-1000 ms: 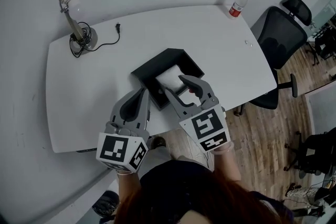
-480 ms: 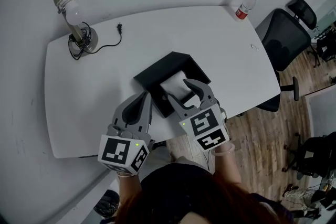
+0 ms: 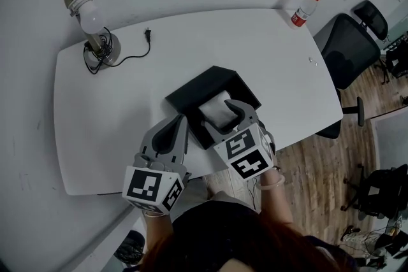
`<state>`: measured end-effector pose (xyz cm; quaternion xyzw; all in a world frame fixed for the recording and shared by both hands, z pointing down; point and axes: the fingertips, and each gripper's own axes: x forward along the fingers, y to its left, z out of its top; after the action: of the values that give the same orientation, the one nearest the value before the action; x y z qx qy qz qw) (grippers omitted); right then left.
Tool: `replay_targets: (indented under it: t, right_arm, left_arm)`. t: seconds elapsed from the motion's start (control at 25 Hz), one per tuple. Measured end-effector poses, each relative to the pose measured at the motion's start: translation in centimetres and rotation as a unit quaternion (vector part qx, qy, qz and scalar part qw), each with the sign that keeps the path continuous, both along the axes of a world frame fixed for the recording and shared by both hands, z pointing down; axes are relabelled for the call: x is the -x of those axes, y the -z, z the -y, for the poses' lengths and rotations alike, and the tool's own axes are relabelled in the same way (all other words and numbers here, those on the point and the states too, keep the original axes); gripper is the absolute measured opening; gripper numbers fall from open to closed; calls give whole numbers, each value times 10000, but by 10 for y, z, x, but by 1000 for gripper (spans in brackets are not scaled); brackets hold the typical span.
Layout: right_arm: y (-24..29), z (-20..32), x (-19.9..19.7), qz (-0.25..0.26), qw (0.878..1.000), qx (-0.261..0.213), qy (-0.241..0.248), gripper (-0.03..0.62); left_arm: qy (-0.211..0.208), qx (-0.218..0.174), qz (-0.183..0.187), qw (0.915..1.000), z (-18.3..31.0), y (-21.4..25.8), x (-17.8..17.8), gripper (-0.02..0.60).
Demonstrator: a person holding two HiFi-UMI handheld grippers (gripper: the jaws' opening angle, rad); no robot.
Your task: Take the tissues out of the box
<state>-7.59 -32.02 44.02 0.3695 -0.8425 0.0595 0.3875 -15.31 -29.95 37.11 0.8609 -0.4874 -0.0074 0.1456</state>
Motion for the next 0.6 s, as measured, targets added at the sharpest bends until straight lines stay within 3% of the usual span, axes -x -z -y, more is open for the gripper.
replay_targets:
  t: [0.6]
  right_arm:
    - [-35,5,1,-709,9941,804,-164,279]
  left_arm:
    - [-25,179,-107,9998,8,-14,7,21]
